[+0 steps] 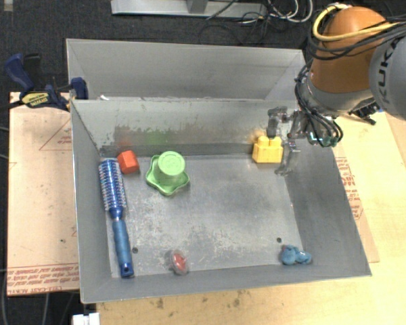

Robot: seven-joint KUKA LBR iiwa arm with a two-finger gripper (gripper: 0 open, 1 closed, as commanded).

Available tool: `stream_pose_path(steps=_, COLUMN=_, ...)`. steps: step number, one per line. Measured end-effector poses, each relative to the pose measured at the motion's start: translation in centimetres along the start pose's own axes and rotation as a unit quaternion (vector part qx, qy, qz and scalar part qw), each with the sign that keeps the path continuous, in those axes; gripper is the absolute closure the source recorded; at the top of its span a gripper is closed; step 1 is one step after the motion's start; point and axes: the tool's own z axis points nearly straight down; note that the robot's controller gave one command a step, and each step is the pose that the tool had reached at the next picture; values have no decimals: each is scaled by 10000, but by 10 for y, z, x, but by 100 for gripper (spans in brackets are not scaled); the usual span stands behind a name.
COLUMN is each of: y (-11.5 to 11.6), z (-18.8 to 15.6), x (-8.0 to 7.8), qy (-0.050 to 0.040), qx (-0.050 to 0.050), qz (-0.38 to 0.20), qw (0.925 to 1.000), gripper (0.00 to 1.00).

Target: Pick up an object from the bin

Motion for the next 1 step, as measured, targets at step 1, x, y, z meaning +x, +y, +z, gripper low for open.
stream_pose_path(steps=1, y=-27, z=126, x=-7, qy=-22, qx=-2, qz=1387, qw=9903, gripper=0)
